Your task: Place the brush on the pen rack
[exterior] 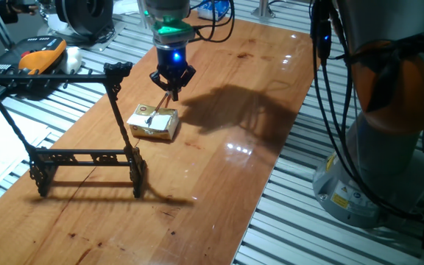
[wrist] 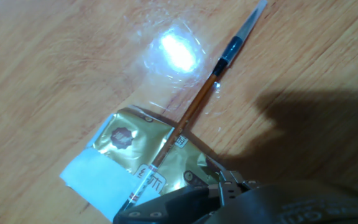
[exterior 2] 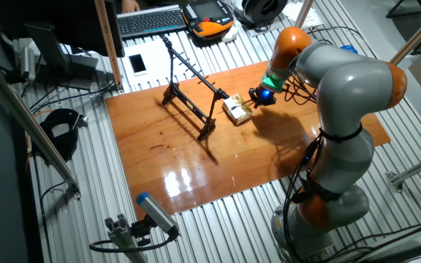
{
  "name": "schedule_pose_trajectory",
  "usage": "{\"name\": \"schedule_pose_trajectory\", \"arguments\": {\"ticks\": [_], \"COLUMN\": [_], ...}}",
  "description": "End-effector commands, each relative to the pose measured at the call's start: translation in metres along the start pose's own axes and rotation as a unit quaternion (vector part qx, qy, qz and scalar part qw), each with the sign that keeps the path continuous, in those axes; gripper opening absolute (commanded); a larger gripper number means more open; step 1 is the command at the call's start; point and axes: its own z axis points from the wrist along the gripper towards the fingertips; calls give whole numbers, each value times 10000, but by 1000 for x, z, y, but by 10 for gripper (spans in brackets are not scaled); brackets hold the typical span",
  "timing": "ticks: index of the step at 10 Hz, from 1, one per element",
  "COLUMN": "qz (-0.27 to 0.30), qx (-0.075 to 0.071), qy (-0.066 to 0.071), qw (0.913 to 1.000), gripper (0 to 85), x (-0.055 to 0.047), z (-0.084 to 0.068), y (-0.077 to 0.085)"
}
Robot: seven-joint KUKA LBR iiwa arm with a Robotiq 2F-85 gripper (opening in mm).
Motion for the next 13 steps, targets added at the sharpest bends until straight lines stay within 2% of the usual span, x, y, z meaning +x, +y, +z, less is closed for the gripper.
{"name": "schedule_pose_trajectory", "arguments": {"ticks": [1,4,6,8,9,11,12,13], "qz": [115,102,108,94,49,87,185,345], "qx": [-94,239,183,239,276,221,120,89], "qy": [165,142,170,142,81,98,72,-35], "qw": [9998,9996,9996,9996,9996,9997,9997,9994], "gripper": [0,0,0,0,0,0,0,0], "x": [0,0,0,0,0,-1,-3,-4], "z": [0,0,0,0,0,1,3,6], "y": [0,0,0,0,0,0,2,3]}}
